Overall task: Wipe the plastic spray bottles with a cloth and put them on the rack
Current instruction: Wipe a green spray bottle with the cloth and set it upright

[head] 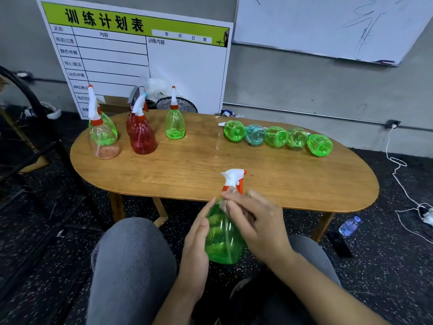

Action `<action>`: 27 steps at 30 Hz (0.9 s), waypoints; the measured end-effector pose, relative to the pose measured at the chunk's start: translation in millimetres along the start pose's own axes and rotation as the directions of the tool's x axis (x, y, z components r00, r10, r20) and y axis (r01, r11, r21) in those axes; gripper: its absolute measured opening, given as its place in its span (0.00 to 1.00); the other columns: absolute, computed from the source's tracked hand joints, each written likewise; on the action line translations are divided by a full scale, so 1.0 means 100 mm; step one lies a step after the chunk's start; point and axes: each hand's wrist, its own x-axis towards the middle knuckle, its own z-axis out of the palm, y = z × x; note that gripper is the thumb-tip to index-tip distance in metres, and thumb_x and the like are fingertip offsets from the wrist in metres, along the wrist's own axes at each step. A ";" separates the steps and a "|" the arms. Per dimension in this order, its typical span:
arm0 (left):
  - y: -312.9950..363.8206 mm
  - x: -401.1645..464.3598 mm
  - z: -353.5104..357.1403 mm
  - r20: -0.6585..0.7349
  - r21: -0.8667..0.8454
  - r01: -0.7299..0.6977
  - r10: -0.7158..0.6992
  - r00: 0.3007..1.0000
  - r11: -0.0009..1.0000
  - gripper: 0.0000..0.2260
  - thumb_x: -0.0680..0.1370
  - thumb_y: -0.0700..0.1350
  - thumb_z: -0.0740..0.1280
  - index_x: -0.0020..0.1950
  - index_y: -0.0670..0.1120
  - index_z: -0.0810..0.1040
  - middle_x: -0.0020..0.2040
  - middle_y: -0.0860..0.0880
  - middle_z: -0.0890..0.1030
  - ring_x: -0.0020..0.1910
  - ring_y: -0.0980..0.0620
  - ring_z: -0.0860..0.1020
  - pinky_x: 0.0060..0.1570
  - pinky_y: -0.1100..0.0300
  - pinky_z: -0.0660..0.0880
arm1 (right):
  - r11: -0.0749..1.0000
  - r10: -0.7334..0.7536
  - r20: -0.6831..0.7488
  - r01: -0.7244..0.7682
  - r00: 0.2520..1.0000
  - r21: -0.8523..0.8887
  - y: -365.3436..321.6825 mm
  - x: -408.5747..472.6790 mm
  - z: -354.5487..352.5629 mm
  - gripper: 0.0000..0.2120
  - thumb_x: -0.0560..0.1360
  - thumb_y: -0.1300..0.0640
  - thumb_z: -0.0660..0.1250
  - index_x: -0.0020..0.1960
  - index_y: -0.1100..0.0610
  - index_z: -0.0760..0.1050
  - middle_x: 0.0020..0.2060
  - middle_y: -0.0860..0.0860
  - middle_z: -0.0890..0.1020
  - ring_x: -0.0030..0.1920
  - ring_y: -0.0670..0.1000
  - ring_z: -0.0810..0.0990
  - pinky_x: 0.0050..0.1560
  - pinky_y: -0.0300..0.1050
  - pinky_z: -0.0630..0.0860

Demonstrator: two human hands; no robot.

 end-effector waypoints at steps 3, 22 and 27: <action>-0.04 0.00 -0.03 -0.002 -0.015 0.010 -0.010 1.000 1.000 0.20 0.85 0.53 0.58 0.77 0.54 0.74 0.72 0.51 0.81 0.71 0.48 0.79 0.67 0.47 0.75 | 0.998 0.066 0.042 -0.065 0.997 -0.010 0.04 0.05 0.14 0.15 0.83 0.46 0.64 0.62 0.48 0.85 0.36 0.38 0.74 0.34 0.43 0.74 0.31 0.34 0.67; 0.11 -0.05 -0.01 -0.014 -0.052 -0.004 0.004 1.000 0.999 0.36 0.75 0.66 0.74 0.79 0.54 0.71 0.70 0.43 0.81 0.69 0.41 0.80 0.65 0.42 0.78 | 0.969 0.087 -0.123 -0.055 0.989 0.242 0.04 -0.32 0.05 0.11 0.82 0.50 0.67 0.62 0.47 0.84 0.39 0.45 0.82 0.37 0.44 0.77 0.36 0.40 0.72; 0.04 -0.04 -0.02 0.064 -0.090 -0.004 0.010 0.998 0.996 0.29 0.78 0.51 0.74 0.78 0.58 0.73 0.72 0.45 0.80 0.70 0.41 0.79 0.62 0.47 0.80 | 0.908 0.288 -0.167 -0.213 0.943 0.361 0.07 -0.24 0.09 0.11 0.81 0.51 0.66 0.60 0.48 0.85 0.51 0.43 0.87 0.52 0.50 0.85 0.53 0.45 0.79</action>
